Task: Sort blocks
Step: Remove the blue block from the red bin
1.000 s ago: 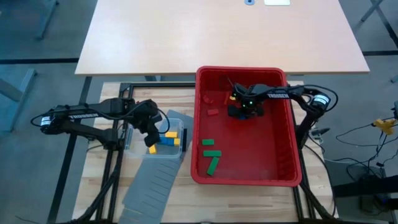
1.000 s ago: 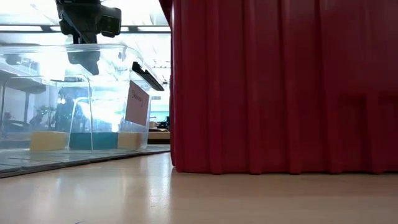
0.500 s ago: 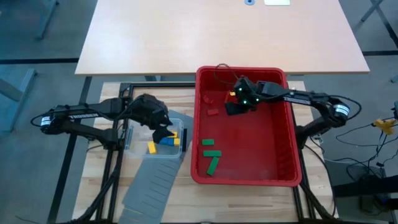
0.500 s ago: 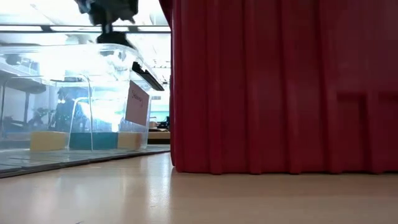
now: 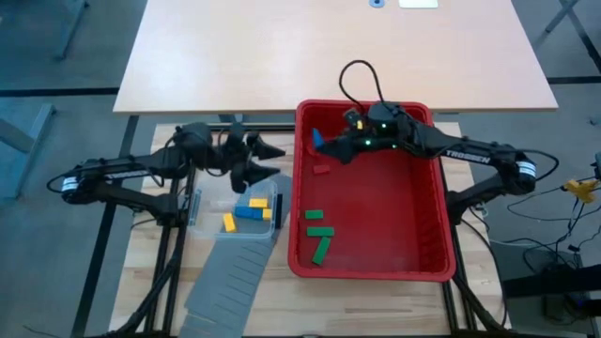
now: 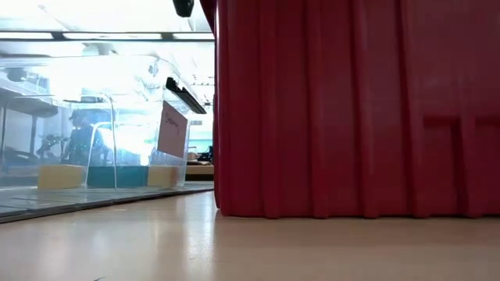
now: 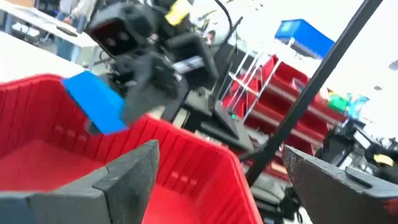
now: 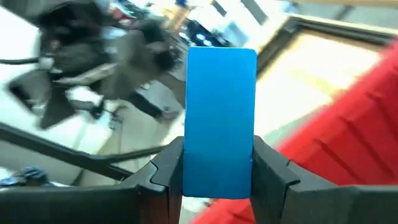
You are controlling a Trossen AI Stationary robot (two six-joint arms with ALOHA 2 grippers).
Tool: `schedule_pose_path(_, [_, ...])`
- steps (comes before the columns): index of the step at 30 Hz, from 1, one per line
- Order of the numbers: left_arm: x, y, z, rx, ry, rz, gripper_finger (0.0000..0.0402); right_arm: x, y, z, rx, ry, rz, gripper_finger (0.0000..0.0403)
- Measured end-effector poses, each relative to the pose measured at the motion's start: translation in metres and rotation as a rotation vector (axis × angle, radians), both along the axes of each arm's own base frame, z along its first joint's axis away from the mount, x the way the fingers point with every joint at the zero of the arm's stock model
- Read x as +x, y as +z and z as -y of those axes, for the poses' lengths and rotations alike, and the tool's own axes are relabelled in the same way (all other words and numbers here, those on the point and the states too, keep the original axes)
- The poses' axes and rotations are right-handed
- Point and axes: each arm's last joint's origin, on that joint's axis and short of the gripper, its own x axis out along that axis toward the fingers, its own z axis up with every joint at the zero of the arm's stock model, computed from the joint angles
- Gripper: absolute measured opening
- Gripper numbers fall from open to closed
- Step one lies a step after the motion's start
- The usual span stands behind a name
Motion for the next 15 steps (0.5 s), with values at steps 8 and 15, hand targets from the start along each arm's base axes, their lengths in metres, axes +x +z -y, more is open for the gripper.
schedule_pose_path(8, [0.01,-0.004,-0.009,-0.066,-0.001,0.015,0.0314,0.038,0.015,-0.016,-0.066,0.09,0.029,0.0112])
schedule_pose_path(15, [0.017,-0.008,-0.012,-0.091,0.03,0.014,0.0314,0.064,0.015,-0.031,-0.071,0.164,0.026,0.0112])
